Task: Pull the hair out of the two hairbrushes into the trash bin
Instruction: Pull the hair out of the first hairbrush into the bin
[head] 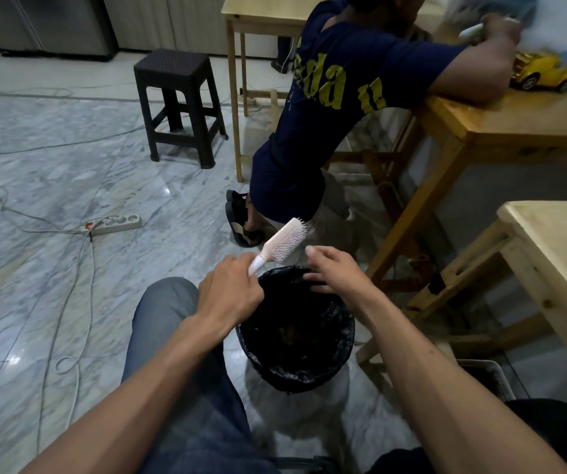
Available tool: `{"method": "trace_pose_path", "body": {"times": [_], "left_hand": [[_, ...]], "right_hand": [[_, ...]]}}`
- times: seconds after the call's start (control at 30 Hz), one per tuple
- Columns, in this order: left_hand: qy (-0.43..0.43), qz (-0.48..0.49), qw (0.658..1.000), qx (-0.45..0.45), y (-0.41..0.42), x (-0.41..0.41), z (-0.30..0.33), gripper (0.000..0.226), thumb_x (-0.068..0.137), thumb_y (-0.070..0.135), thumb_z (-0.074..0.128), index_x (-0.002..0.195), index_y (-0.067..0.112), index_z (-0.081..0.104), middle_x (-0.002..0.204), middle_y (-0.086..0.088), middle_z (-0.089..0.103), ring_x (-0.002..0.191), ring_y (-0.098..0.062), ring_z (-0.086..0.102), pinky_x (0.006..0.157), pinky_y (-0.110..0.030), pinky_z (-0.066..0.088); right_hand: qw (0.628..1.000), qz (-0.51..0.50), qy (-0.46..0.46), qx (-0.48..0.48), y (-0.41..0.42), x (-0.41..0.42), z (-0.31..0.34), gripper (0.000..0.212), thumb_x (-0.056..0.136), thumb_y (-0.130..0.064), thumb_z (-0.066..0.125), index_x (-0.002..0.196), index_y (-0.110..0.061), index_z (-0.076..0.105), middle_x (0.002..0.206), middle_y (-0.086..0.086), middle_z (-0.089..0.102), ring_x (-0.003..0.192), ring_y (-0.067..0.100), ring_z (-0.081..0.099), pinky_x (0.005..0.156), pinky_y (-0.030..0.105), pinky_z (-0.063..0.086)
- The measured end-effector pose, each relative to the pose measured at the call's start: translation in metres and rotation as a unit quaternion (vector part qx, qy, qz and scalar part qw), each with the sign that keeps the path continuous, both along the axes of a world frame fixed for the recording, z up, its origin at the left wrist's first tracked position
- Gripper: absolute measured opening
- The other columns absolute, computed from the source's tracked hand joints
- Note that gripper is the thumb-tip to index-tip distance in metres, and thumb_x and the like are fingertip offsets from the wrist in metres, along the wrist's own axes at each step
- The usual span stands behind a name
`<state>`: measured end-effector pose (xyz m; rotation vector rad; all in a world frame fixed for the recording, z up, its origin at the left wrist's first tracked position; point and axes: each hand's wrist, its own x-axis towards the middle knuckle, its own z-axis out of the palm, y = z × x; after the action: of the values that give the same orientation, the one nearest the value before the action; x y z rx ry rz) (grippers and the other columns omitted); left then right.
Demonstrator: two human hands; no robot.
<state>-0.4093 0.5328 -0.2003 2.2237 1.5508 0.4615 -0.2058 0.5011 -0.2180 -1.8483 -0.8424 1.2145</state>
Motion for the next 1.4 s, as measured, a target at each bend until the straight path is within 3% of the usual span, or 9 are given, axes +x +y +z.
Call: {"method": "trace_pose_path", "body": {"times": [0.07, 0.23, 0.43, 0.6, 0.73, 0.9, 1.07, 1.17, 1.4], "left_hand": [[-0.039, -0.005, 0.998, -0.046, -0.007, 0.004, 0.0, 0.032, 0.087, 0.02, 0.051, 0.115, 0.03, 0.062, 0.087, -0.002, 0.066, 0.077, -0.026, 0.06, 0.062, -0.038, 0.048], [-0.121, -0.012, 0.989, -0.079, -0.026, 0.016, 0.008, 0.025, 0.092, 0.034, 0.052, 0.111, 0.03, 0.067, 0.082, 0.004, 0.069, 0.076, -0.021, 0.062, 0.067, -0.036, 0.05], [-0.19, -0.055, 0.98, -0.001, -0.045, 0.035, 0.041, 0.018, 0.094, 0.031, 0.055, 0.106, 0.027, 0.068, 0.08, 0.003, 0.07, 0.074, -0.019, 0.062, 0.068, -0.038, 0.049], [-0.209, -0.103, 0.972, 0.038, -0.058, 0.061, 0.075, 0.027, 0.09, 0.031, 0.059, 0.115, 0.025, 0.067, 0.09, 0.002, 0.071, 0.077, -0.018, 0.062, 0.069, -0.038, 0.052], [-0.215, -0.162, 0.96, 0.078, -0.068, 0.089, 0.104, 0.032, 0.09, 0.026, 0.061, 0.121, 0.021, 0.064, 0.098, 0.003, 0.068, 0.078, -0.01, 0.058, 0.06, -0.021, 0.04], [-0.234, -0.236, 0.938, 0.095, -0.088, 0.138, 0.144, 0.033, 0.089, 0.023, 0.063, 0.122, 0.017, 0.064, 0.099, 0.002, 0.065, 0.083, -0.014, 0.06, 0.074, -0.035, 0.054], [-0.239, -0.343, 0.903, 0.095, -0.12, 0.201, 0.168, 0.041, 0.092, 0.025, 0.064, 0.131, 0.017, 0.059, 0.108, 0.007, 0.06, 0.083, -0.003, 0.056, 0.068, -0.012, 0.043], [-0.221, -0.386, 0.891, 0.09, -0.148, 0.243, 0.182, 0.044, 0.092, 0.025, 0.063, 0.134, 0.015, 0.056, 0.117, 0.0, 0.062, 0.096, -0.011, 0.058, 0.082, -0.025, 0.051], [-0.166, -0.485, 0.852, 0.107, -0.218, 0.33, 0.187, 0.03, 0.092, 0.03, 0.057, 0.118, 0.016, 0.061, 0.093, 0.001, 0.05, 0.076, -0.019, 0.053, 0.064, -0.032, 0.04]], "right_hand": [[0.993, -0.034, 0.113, 0.021, 0.001, -0.001, 0.013, 0.031, 0.103, -0.037, 0.064, 0.121, -0.012, 0.065, 0.116, 0.015, 0.074, 0.104, 0.029, 0.077, 0.093, 0.045, 0.063], [0.985, -0.083, 0.14, 0.048, -0.003, -0.005, 0.047, 0.031, 0.098, -0.012, 0.07, 0.123, 0.007, 0.066, 0.11, 0.023, 0.076, 0.083, 0.024, 0.073, 0.068, 0.028, 0.064], [0.975, -0.108, 0.167, 0.096, -0.018, 0.007, 0.094, 0.029, 0.097, -0.007, 0.07, 0.122, 0.008, 0.065, 0.107, 0.026, 0.076, 0.084, 0.026, 0.078, 0.072, 0.03, 0.067], [0.967, -0.14, 0.131, 0.166, -0.048, 0.026, 0.145, 0.028, 0.097, -0.001, 0.068, 0.123, 0.008, 0.065, 0.108, 0.029, 0.075, 0.079, 0.025, 0.079, 0.066, 0.029, 0.066], [0.96, -0.175, 0.079, 0.204, -0.074, 0.053, 0.183, 0.022, 0.097, -0.004, 0.069, 0.118, -0.003, 0.064, 0.111, 0.022, 0.076, 0.094, 0.028, 0.08, 0.071, 0.032, 0.067], [0.939, -0.252, 0.018, 0.231, -0.112, 0.102, 0.221, 0.035, 0.096, -0.008, 0.071, 0.129, -0.004, 0.059, 0.114, 0.02, 0.076, 0.096, 0.028, 0.079, 0.077, 0.037, 0.067], [0.907, -0.327, -0.013, 0.263, -0.176, 0.163, 0.251, 0.036, 0.094, -0.004, 0.072, 0.128, 0.003, 0.061, 0.105, 0.022, 0.077, 0.081, 0.026, 0.08, 0.068, 0.033, 0.066], [0.883, -0.381, -0.032, 0.272, -0.217, 0.196, 0.262, 0.036, 0.093, -0.002, 0.071, 0.127, 0.006, 0.06, 0.108, 0.027, 0.076, 0.069, 0.025, 0.076, 0.065, 0.032, 0.066], [0.836, -0.483, -0.075, 0.25, -0.323, 0.256, 0.262, 0.007, 0.093, 0.0, 0.071, 0.091, -0.003, 0.065, 0.083, 0.015, 0.074, 0.066, 0.024, 0.075, 0.063, 0.03, 0.066]]}}
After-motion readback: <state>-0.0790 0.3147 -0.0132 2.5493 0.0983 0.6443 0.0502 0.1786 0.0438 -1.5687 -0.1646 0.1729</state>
